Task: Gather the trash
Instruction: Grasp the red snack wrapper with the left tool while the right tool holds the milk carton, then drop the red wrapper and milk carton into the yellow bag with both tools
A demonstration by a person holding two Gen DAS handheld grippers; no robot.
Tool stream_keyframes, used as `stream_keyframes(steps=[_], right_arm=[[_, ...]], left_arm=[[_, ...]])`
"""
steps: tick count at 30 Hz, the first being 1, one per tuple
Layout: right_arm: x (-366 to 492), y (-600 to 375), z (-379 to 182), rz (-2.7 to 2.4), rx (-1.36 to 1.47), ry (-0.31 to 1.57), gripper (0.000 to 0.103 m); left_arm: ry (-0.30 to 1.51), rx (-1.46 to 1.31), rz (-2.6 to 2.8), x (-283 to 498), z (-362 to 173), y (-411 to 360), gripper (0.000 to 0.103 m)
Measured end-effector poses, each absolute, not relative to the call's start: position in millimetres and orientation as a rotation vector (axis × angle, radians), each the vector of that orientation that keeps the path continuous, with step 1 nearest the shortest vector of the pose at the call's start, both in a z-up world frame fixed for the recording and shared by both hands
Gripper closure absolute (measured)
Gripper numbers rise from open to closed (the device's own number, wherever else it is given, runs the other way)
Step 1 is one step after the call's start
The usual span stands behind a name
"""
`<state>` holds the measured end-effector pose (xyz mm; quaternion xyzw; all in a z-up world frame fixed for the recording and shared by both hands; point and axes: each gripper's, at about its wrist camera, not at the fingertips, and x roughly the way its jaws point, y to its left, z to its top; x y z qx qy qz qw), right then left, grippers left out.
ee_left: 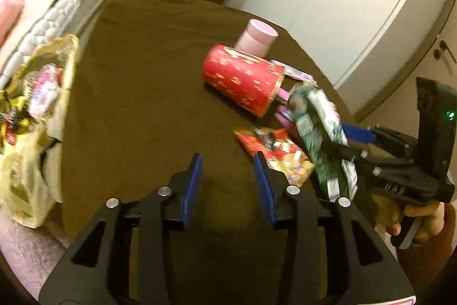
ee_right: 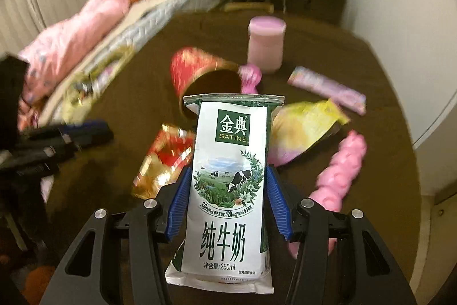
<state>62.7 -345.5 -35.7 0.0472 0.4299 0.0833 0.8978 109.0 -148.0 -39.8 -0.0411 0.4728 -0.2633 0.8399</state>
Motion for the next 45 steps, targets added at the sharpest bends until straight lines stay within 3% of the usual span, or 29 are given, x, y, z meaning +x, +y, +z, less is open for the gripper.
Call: stream_keyframes(steps=[13, 14, 15, 18, 22, 36, 45], right_arm=[[25, -400, -11, 0.051, 0.193, 0.755, 0.054], [24, -399, -11, 0.051, 0.182, 0.752, 0.054], [24, -398, -10, 0.052, 0.176, 0.751, 0.054], [23, -394, -9, 0.059, 0.169, 0.747, 0.054], [20, -386, -3, 0.073, 0.162, 0.723, 0.054], [33, -297, 54, 0.211, 0.051, 0.594, 0.054], [75, -237, 76, 0.306, 0.080, 0.552, 0.054]], left_arm=[[1.133, -0.024, -0.530, 114, -65, -212, 0.064], [1.126, -0.010, -0.528, 112, -64, -215, 0.067], [1.116, 0.015, -0.533, 110, -63, -217, 0.081], [1.092, 0.043, -0.549, 104, -57, -218, 0.091], [1.033, 0.079, -0.545, 95, -43, -210, 0.094], [0.809, -0.004, -0.399, 88, 34, -87, 0.094], [0.748, -0.033, -0.253, 101, 53, 1, 0.094]])
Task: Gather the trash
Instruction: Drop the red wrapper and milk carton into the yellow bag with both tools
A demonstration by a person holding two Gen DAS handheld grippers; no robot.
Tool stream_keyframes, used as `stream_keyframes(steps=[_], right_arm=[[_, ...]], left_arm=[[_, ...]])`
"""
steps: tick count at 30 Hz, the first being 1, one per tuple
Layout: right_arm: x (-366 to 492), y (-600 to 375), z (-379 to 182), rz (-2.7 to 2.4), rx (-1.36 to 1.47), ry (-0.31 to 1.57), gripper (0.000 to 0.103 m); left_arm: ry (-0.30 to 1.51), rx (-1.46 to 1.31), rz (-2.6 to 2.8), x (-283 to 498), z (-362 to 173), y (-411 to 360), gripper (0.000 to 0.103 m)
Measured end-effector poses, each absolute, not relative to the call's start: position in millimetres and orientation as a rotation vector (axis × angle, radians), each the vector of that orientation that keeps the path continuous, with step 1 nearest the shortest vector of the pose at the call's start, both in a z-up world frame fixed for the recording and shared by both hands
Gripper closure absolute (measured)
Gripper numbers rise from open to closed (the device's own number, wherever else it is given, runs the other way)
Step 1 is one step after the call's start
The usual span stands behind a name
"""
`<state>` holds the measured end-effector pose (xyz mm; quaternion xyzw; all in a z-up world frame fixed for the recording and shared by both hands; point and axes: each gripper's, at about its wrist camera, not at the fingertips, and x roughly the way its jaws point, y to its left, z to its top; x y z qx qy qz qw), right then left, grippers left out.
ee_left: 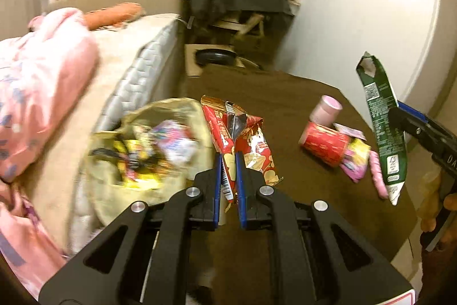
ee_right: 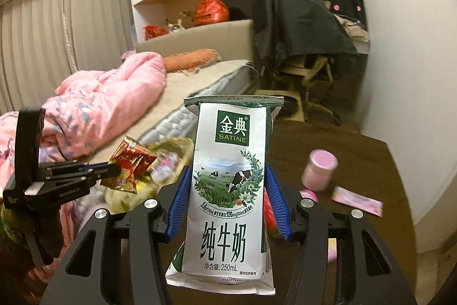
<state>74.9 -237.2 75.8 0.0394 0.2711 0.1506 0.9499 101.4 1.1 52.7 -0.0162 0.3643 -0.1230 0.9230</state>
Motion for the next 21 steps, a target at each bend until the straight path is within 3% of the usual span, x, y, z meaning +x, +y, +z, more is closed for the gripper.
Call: stream_keyframes(steps=[10, 21], right_arm=[[138, -153, 84, 0.410, 0.033, 0.579, 0.054], [202, -64, 65, 0.527, -0.058, 0.625, 0.054]], left_arm=[[0.784, -0.119, -0.175, 129, 37, 102, 0.094], [0.871, -0.209, -0.215, 182, 6, 155, 0.094]])
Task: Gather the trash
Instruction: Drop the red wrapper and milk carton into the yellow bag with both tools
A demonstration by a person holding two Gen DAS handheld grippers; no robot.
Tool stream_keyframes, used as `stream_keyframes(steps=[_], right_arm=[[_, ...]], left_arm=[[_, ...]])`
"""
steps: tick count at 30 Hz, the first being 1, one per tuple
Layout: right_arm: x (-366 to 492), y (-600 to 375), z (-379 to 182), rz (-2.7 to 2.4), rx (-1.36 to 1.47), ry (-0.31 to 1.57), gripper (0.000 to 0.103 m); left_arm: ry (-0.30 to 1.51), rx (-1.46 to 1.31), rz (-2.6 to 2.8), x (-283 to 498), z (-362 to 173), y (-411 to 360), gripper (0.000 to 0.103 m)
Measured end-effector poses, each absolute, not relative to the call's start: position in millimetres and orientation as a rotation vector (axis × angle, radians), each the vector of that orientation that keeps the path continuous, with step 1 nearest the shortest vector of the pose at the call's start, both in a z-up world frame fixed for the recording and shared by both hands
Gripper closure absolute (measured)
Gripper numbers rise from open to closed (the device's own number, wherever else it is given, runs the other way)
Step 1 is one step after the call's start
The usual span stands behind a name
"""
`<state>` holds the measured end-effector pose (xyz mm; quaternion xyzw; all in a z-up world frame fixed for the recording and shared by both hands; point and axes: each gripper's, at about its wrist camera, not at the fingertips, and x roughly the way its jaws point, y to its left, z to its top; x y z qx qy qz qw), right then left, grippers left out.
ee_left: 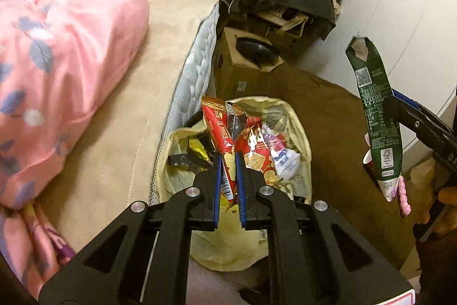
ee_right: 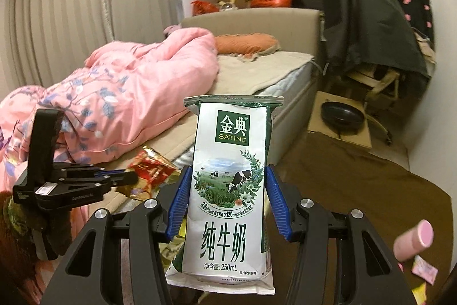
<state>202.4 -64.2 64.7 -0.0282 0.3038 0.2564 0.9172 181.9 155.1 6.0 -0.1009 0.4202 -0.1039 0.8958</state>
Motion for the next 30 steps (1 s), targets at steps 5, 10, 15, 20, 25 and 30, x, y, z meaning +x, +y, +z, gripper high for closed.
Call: stream_keyframes(steps=[5, 10, 15, 20, 25, 30], right_arm=[[228, -43, 48, 0.570, -0.030, 0.661, 0.054], [256, -22, 16, 0.640, 0.028, 0.756, 0.054], [279, -11, -35, 0.676, 0.063, 0.941, 0.054], [293, -11, -64, 0.634, 0.075, 1.021, 0.054], [302, -9, -71, 0.599, 0.045, 1.009, 0.054], [296, -4, -72, 0.593, -0.043, 0.972, 0.054]], left_arm=[[0.947, -0.181, -0.248, 195, -25, 146, 0.094], [1.012, -0.170, -0.245, 209, -48, 141, 0.094], [1.046, -0.192, -0.246, 220, -66, 149, 0.094], [1.067, -0.215, -0.238, 228, -79, 155, 0.094], [1.065, -0.204, -0.248, 232, -83, 149, 0.094], [1.068, -0.222, -0.253, 227, -83, 152, 0.094]])
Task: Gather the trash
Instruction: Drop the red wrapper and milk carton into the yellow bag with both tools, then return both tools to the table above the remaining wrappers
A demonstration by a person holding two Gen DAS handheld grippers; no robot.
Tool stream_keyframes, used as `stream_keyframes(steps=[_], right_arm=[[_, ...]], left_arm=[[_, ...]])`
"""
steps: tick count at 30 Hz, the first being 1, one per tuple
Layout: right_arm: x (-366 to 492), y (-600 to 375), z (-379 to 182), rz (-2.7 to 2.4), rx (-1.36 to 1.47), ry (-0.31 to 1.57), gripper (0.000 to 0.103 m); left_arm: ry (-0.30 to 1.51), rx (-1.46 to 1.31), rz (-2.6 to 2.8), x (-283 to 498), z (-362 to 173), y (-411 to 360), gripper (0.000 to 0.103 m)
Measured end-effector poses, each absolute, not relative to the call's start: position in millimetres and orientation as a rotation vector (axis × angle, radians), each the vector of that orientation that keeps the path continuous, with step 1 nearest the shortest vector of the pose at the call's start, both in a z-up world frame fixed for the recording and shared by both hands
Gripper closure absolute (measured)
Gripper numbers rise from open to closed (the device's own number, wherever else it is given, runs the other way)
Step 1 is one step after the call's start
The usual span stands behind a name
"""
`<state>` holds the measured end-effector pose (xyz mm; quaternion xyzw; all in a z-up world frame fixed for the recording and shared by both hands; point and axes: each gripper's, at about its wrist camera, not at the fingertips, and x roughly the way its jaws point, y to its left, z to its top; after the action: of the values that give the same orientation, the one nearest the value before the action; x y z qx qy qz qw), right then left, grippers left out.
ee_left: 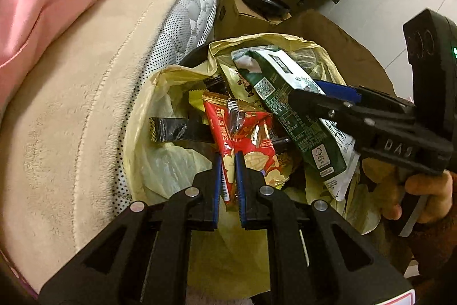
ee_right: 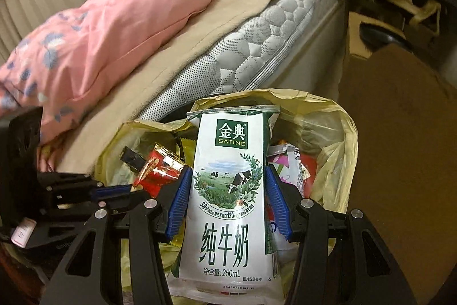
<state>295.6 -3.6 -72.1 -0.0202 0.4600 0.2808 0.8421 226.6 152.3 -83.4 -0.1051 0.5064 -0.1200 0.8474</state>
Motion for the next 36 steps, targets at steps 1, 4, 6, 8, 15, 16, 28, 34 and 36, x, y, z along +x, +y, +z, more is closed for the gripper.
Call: stream_keyframes(steps=[1, 4, 6, 8, 15, 16, 28, 34, 36], right_arm=[[294, -3, -72, 0.594, -0.061, 0.964, 0.054], [290, 1, -69, 0.596, -0.105, 0.939, 0.054], [287, 6, -67, 0.593, -0.154, 0.925, 0.054], [285, 9, -67, 0.595, -0.184, 0.920, 0.054], [283, 3, -60, 0.572, -0.170, 0.931, 0.050], [282, 2, -57, 0.568, -0.167, 0.926, 0.046], [243, -79, 6, 0.434, -0.090, 0.780, 0.044], [204, -152, 33, 0.320, -0.041, 0.695, 0.043], [190, -180, 42, 0.286, -0.036, 0.661, 0.036]], left_arm=[[1.063, -0.226, -0.255, 225, -82, 152, 0.094], [1.051, -0.233, -0.250, 222, -80, 156, 0.094], [1.048, -0.237, -0.242, 221, -79, 158, 0.094], [1.049, -0.241, -0.235, 220, -79, 159, 0.092], [1.031, -0.316, -0.208, 218, -68, 174, 0.068], [1.024, -0.317, -0.202, 217, -65, 175, 0.064], [0.869, -0.173, -0.148, 185, 4, 135, 0.056], [0.802, -0.156, -0.184, 178, 30, 86, 0.056], [0.784, -0.147, -0.192, 176, 34, 68, 0.056]])
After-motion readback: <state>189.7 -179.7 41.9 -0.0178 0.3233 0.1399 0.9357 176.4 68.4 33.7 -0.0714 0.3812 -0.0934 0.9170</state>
